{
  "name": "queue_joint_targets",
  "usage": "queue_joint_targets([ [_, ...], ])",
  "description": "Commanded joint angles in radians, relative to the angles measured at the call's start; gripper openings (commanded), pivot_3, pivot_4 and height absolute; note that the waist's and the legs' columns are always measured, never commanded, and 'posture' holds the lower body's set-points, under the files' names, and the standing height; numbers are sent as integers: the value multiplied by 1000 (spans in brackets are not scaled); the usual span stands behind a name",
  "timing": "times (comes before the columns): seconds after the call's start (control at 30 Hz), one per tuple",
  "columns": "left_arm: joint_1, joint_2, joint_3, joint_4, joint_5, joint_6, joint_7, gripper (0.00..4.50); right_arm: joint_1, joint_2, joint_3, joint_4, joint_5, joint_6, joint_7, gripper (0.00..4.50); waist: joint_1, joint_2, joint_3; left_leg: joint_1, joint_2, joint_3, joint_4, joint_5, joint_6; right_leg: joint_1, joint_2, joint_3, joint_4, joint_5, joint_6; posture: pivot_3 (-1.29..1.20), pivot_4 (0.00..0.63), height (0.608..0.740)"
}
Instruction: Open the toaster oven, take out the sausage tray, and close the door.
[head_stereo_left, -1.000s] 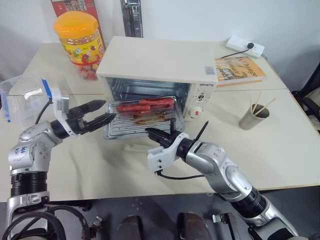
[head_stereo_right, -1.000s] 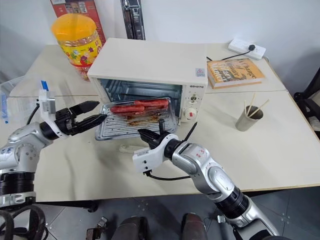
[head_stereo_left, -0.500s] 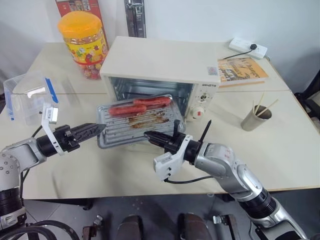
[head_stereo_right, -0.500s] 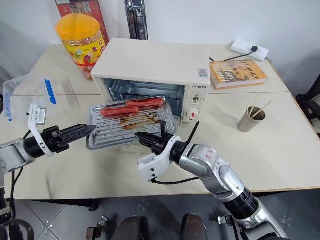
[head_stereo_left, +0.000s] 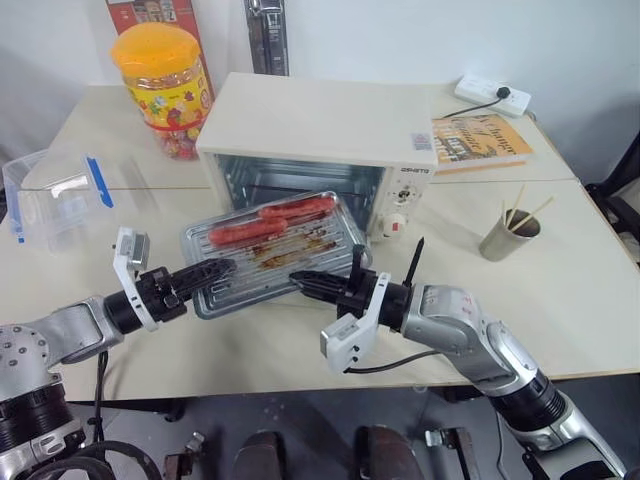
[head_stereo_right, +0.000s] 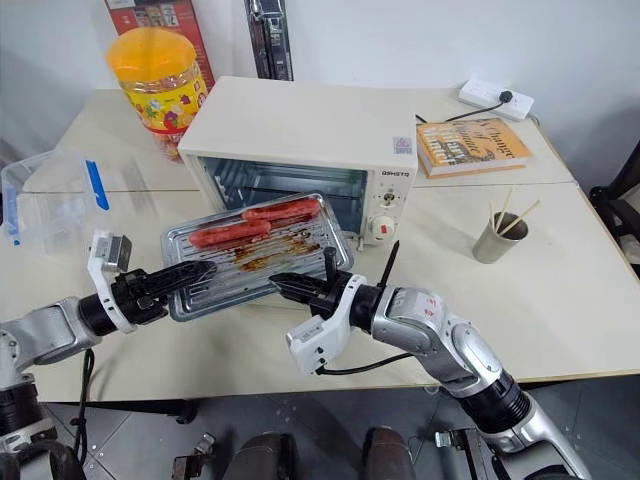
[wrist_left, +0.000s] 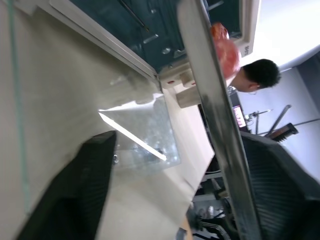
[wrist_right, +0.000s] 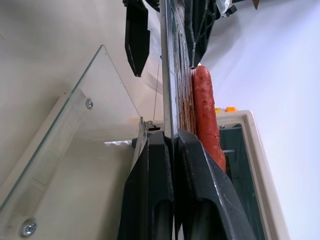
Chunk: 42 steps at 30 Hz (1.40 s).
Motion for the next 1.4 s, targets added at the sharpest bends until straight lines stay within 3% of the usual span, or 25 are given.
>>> queue_joint_targets([
  [0.03, 16, 4, -27, -18, -145, -47, 105, 2426, -13, 8, -43, -25, 50, -5, -14, 0, 0, 0, 0, 0, 0, 0, 0, 0, 0, 0, 0, 0, 0, 0, 0, 0, 150, 740],
  [0.3, 116, 47, -165, -67, -457, -240, 324, 47, 1, 30, -44, -54, 143, 36, 24, 0, 0, 0, 0, 1, 0, -2, 0, 0, 0, 0, 0, 2, 0, 0, 0, 0, 150, 740],
  [0.73, 196, 22, -235, -122, -492, -357, 349, 14, -5, 48, -46, -63, 197, 71, 82, 0, 2, 0, 0, 1, 0, 1, 0, 0, 0, 1, 0, 3, -1, 0, 0, 0, 150, 740],
  [0.83, 207, 8, -242, -127, -492, -369, 352, 0, -5, 28, -34, -72, 278, 106, 166, 805, 2, 0, 0, 1, 0, 1, 0, 0, 0, 1, 0, 3, -1, 0, 0, 0, 150, 740],
  [1.2, 240, -59, -239, -149, -492, -403, 362, 0, -9, -31, -69, -130, 540, 222, 341, 4475, 3, 0, 0, 1, 0, 1, 0, 0, 0, 1, 0, 2, -2, 0, 0, 0, 150, 740],
  [1.4, 274, -97, -201, -161, -492, -408, 362, 0, -24, -113, -146, -176, 742, 490, 440, 4475, 5, 0, 0, 1, -1, 1, 0, 0, 1, 1, 0, 2, -2, 0, 0, 0, 150, 740],
])
